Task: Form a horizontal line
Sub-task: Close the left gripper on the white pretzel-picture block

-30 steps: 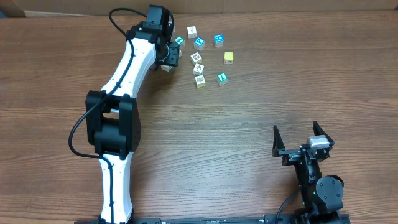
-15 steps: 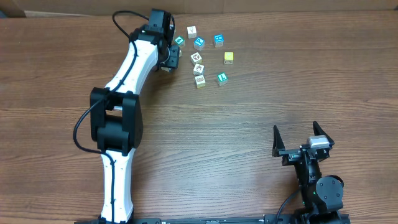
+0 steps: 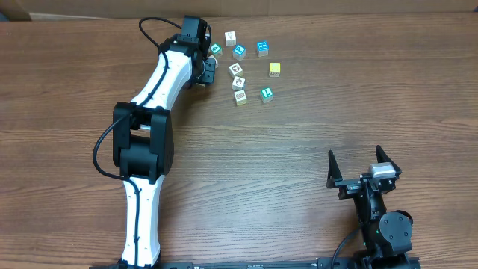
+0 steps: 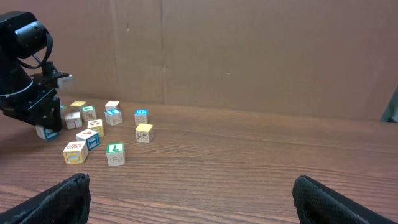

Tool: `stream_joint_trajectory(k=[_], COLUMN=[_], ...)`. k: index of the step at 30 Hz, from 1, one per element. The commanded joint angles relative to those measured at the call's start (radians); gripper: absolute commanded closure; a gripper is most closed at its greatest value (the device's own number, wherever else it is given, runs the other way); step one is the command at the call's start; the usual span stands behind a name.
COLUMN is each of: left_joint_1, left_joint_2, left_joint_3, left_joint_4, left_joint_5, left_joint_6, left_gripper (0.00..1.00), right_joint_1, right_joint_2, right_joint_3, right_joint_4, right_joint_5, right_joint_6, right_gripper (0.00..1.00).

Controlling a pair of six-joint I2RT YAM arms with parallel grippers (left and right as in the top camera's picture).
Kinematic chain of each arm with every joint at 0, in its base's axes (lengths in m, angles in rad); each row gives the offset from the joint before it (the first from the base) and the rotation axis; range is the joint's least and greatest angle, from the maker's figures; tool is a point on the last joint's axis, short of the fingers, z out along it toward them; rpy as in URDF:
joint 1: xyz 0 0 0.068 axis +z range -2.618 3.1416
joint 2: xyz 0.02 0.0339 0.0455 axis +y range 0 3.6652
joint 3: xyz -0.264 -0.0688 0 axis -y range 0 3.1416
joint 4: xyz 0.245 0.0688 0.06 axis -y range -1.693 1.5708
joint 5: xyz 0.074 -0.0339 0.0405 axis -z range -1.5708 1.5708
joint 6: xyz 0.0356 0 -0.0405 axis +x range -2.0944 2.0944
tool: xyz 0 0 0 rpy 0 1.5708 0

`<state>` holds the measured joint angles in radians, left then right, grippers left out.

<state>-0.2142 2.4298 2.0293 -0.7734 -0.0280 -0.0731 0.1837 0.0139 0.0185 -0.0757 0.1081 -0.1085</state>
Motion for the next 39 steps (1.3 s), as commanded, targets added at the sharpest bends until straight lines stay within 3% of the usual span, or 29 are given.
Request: stream_joint_trajectory(k=[1, 6, 9, 16, 27, 39], left_joint_1=[0.006, 0.006, 0.006, 0.004, -0.049, -0.18], left_joint_2=[0.001, 0.0, -0.011, -0.091, -0.334, -0.35], left_joint_3=[0.002, 0.003, 0.004, 0.008, 0.008, -0.026], left_joint_4=[0.0, 0.0, -0.01, -0.049, -0.32, -0.529], left_joint_5=[-0.009, -0.008, -0.008, -0.005, -0.005, -0.033], left_joint_6=[0.014, 0.013, 0.003, -0.075, -0.236, -0.401], left_gripper=[0.66, 0.69, 0.77, 0.79, 0.85, 0.87], right_joint_1=[-0.003, -0.003, -0.003, -0.003, -0.003, -0.003], right_joint_2=[-0.011, -0.011, -0.011, -0.011, -0.011, -0.011], right_joint_3=[-0.01, -0.01, -0.01, -0.01, -0.01, -0.01], right_joint_4=[0.003, 0.003, 0.003, 0.003, 0.003, 0.003], right_joint_5=[-0.005, -0.004, -0.005, -0.005, -0.004, -0.005], right_joint_6=[-0.005, -0.005, -0.005, -0.005, -0.005, -0.005], right_gripper=[0.0, 0.0, 0.0, 0.0, 0.0, 0.0])
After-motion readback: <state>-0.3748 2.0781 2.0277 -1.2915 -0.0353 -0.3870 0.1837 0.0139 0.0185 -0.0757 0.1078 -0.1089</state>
